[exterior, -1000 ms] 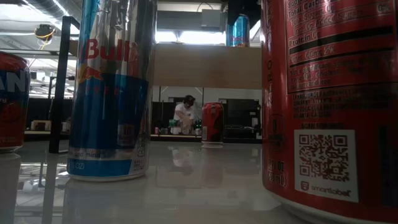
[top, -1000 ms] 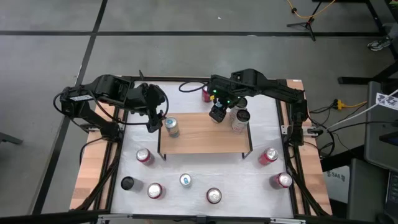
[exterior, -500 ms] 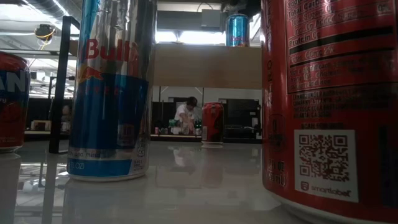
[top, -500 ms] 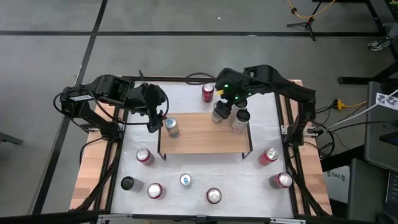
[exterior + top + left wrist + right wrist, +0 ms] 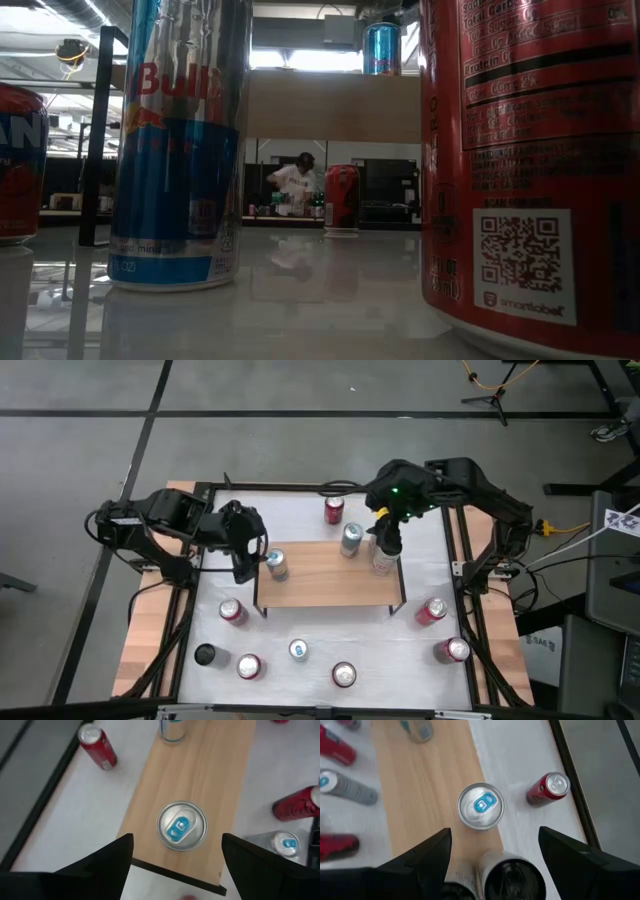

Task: Place canned beverage on shelf
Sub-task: Move the left blue soda can on the shelf aligned with the other blue soda can

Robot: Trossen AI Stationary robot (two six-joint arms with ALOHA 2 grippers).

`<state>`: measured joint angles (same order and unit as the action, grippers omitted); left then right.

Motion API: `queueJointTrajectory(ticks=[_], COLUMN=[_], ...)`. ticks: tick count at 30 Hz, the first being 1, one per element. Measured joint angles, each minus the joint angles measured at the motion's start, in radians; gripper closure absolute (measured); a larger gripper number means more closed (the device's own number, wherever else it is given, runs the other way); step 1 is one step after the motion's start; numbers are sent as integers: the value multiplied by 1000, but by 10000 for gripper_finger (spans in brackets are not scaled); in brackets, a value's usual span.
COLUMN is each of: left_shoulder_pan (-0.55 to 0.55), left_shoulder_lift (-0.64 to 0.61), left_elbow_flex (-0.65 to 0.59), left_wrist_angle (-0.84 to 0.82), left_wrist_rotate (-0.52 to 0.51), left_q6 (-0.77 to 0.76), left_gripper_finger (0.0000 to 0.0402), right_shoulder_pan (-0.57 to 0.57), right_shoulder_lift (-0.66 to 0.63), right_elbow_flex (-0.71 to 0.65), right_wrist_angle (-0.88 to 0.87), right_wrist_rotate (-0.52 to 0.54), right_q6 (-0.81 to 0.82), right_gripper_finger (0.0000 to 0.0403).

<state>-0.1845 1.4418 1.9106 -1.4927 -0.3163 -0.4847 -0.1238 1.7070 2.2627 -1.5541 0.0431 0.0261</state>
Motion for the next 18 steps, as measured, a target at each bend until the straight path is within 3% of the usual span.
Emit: queueJointTrajectory(ticks=[18], left_shoulder_pan=[-75], left_shoulder_lift=[36], left_elbow_flex=[0], left_wrist_angle=[23], left_wrist_rotate=[-77], left_q6=[50], left_gripper_finger=[106], right_shoulder_pan=[0], right_shoulder_lift=[12], right_elbow_flex=[0], right_wrist_angle=[0], right_wrist_rotate=[-2], right_q6=[-7], right_gripper_finger=[116])
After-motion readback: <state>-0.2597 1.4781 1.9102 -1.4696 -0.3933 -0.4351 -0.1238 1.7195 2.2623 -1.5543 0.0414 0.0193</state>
